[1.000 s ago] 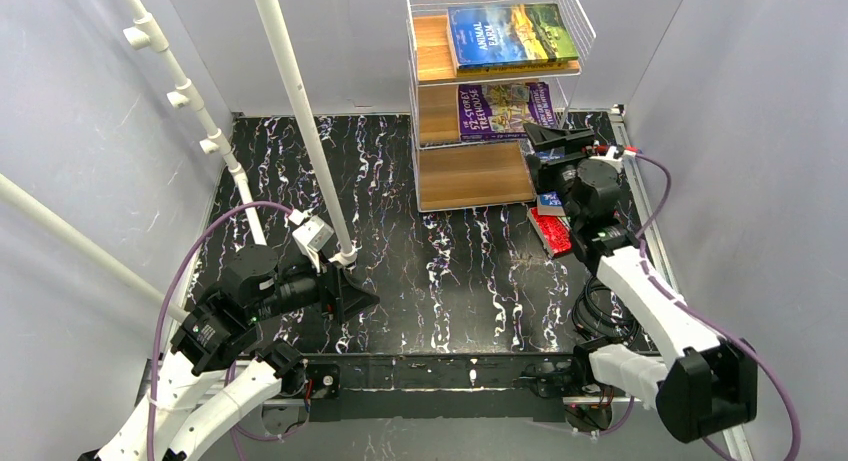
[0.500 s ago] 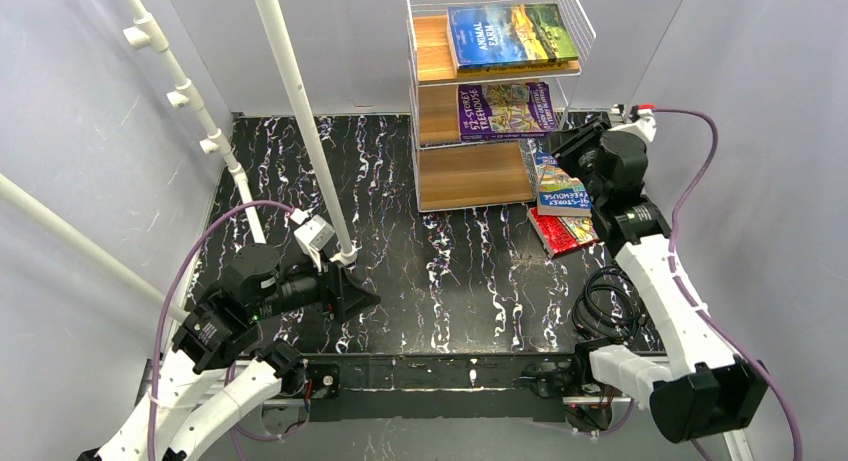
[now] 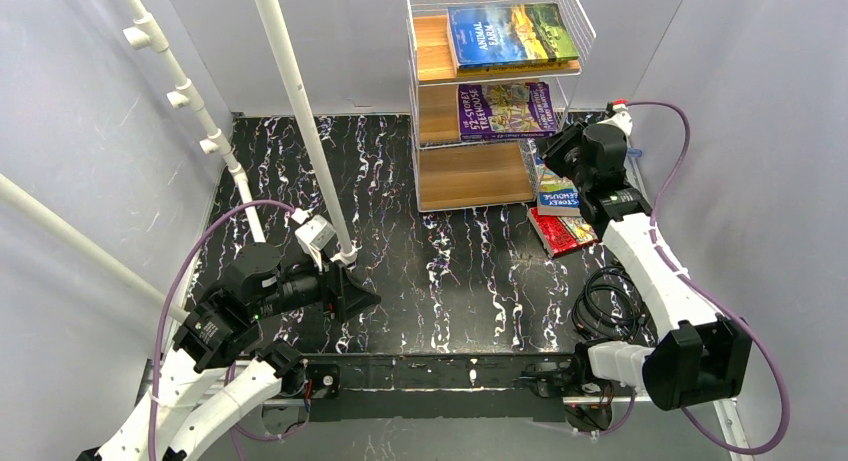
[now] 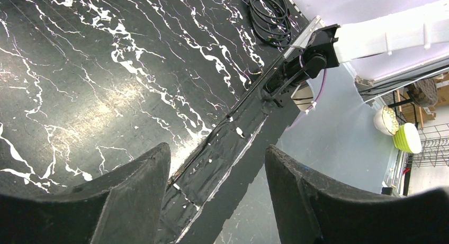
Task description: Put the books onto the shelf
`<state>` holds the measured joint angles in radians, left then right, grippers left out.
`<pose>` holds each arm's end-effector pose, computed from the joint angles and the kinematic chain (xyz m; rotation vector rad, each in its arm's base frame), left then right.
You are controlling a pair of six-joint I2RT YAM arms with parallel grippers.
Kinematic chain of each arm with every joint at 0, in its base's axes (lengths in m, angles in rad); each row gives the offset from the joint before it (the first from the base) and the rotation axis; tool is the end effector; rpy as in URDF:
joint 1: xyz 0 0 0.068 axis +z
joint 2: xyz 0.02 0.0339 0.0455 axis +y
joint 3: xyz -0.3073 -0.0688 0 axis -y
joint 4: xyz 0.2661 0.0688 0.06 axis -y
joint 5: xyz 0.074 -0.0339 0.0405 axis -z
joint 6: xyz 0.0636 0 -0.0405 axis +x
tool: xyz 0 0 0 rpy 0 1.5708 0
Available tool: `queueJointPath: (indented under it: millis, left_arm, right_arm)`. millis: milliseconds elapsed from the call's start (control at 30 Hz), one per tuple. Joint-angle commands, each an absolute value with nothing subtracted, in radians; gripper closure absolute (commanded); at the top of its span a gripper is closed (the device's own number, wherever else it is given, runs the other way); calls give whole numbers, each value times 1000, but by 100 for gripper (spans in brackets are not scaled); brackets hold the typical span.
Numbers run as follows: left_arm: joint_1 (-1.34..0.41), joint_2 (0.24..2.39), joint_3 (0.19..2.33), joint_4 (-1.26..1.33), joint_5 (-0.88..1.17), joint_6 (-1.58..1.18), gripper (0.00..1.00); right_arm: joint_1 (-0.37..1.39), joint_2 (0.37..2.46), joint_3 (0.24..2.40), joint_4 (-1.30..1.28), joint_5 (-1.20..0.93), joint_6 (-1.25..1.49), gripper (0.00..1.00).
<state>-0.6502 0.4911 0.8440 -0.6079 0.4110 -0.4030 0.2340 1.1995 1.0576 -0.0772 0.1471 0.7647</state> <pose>0.0690 -0.0844 0.3733 0.5456 1.8742 -1.0958 0.3077 0.0638 0.3919 0.5818 1.7304 0.5818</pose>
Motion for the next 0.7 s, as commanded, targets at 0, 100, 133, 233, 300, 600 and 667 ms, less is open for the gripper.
queueJointPath:
  millis: [0,100,133,233,300,600,667]
  left_arm:
    - [-653,499,864,-625,421,-385,37]
    - [-653,502,870,-626,417,-382,37]
    - [-653,503,871,-625,416,-383,36]
    - [-653,503,873,-627,414,-382,36]
    - [-653,505,871,-626,413,-383,36]
    - [-653,514,876,-625,414,-380,36]
    - [-653,514,876,-625,415,-380,37]
  right_arm:
    - [216,1238,1109,-8,133,756,75]
    - [211,1259,1119,34,132,760,78]
    - [210,1264,1122,38,131,762,79]
    - [204,1271,1129,55,139,762,79]
    - [197,1278,1133,62,143,765,79]
    - [183,1314,1139,107,135,798,79]
    - [180,1317,1140,111,131,802,80]
